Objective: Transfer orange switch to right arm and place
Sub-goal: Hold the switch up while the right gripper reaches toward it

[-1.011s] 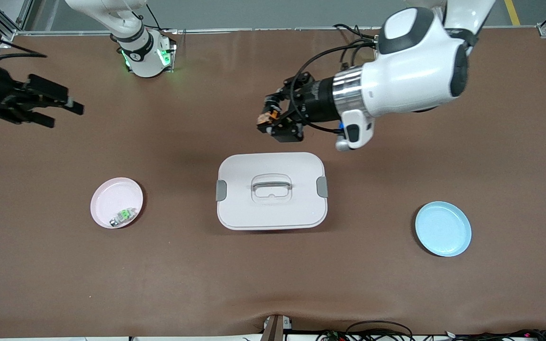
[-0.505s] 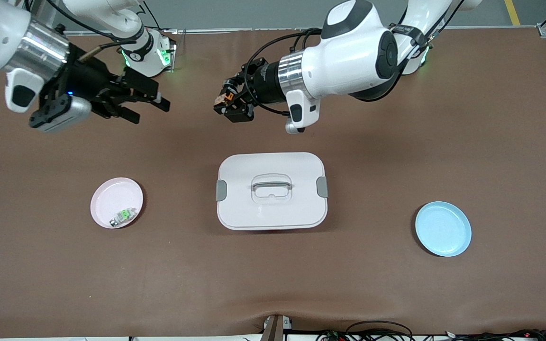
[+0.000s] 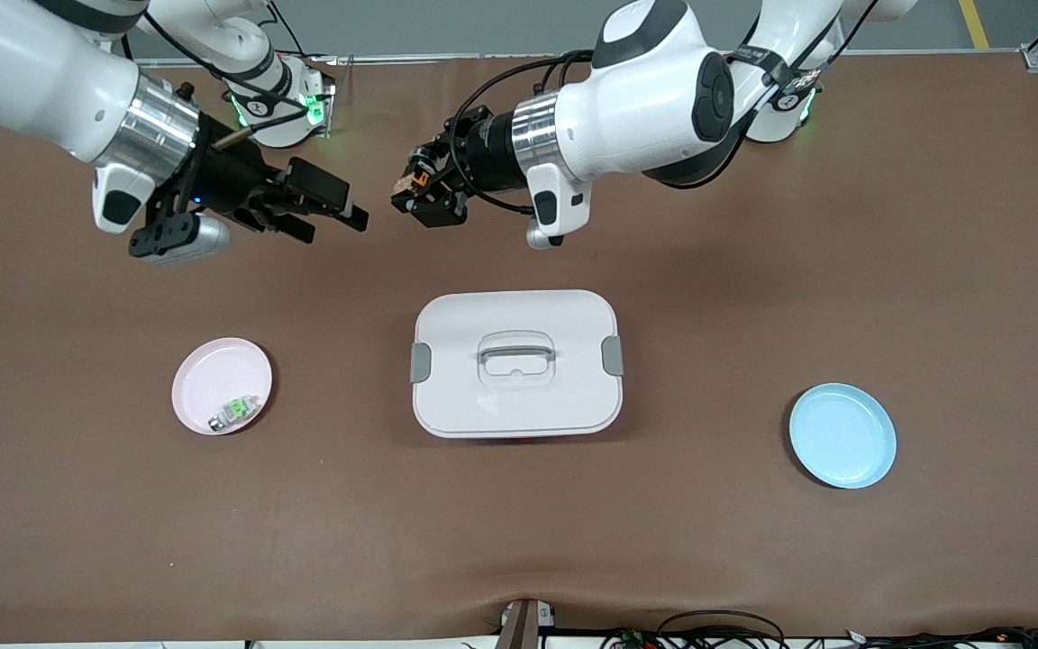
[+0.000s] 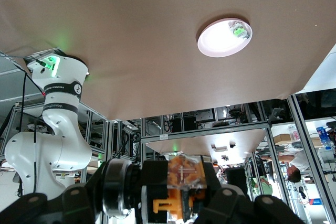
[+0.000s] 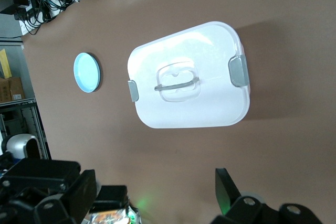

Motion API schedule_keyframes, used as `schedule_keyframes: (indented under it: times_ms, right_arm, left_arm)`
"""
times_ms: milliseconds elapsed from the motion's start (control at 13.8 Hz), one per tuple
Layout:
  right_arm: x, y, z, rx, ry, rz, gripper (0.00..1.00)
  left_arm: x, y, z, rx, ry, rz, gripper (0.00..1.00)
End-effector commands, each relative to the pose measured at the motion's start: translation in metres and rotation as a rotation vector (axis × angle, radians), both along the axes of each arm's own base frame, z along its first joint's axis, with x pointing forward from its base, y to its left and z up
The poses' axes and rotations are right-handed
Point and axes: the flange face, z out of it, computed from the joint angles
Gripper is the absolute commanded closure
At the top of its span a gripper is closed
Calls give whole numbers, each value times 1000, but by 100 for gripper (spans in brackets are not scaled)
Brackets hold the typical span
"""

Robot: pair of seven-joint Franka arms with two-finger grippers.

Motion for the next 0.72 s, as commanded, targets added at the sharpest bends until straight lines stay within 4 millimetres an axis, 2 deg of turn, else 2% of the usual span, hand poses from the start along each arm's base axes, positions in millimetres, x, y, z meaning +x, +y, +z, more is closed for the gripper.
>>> schedule_keyframes:
  times_ms: [0,72,217,361,505,650]
  right_arm:
    - [-36,-11,19,46,16,-48,0]
    - [-45,-15,23,52,16,-56,0]
    - [-66,-9,30,67,5,-75,0]
    - [-85,11,28,80,-15,-98,0]
    - [-98,44,25,79,-46,-106,0]
    - [-96,50,14,83,-61,-137,0]
  left_arm:
    - [-2,-6,1,-8,-4,12,78]
    - [-3,-6,1,-8,-4,11,78]
    - [-1,-7,-3,-4,-2,11,78]
    - [-2,-9,-3,-2,-13,12,78]
    - [-2,-9,-3,-2,-13,12,78]
    - [-2,-8,-1,-2,-18,14,78]
